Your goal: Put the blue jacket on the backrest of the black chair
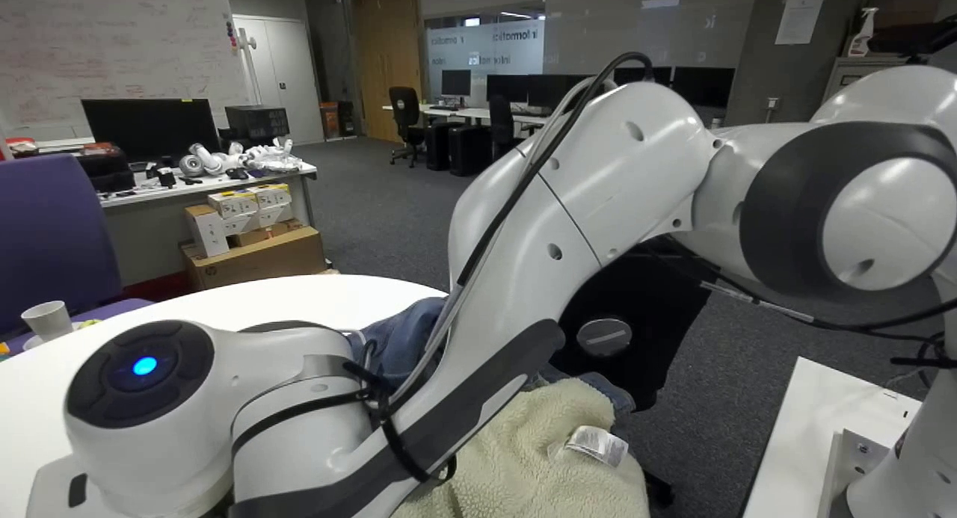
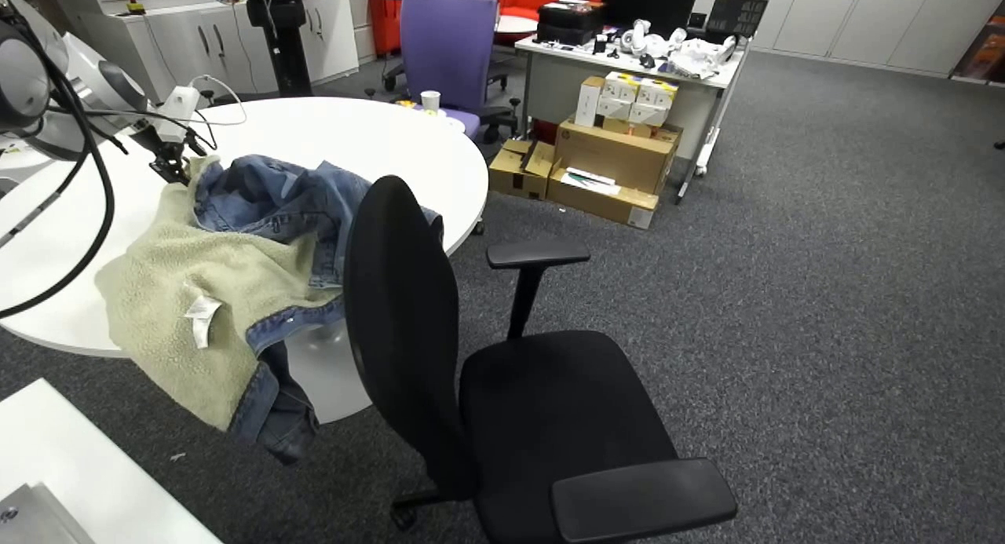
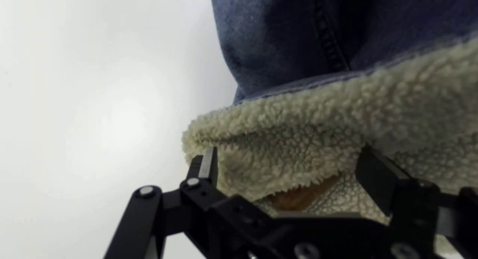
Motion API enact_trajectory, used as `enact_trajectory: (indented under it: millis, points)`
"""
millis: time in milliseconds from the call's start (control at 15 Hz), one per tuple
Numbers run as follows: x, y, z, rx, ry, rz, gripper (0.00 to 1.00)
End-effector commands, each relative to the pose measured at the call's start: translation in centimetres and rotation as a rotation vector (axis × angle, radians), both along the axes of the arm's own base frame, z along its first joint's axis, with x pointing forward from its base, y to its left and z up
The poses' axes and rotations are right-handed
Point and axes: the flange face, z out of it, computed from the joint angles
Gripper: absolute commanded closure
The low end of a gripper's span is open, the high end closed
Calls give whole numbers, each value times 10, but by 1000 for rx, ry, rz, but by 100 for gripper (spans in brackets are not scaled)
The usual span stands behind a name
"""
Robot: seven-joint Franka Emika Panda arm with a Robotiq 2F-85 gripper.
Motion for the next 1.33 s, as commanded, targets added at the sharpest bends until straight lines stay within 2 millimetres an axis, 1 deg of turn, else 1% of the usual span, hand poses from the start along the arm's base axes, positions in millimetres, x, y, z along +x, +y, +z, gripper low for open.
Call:
enact_trajectory:
  millis: [0,200,400,600,667,933,1133,1200,1267]
  points:
    - [8,20,19,60,-76,-10,0]
    - [14,27,28,91,-104,-29,0]
    - [17,31,29,130,-90,-54,0]
    - [15,37,20,168,-50,-74,0]
    - [12,41,23,177,-39,-79,0]
    - [4,51,19,201,-23,-81,0]
    - [2,54,24,211,-18,-81,0]
    - [2,53,23,205,-12,-81,25]
    - [2,52,23,198,-1,-84,26]
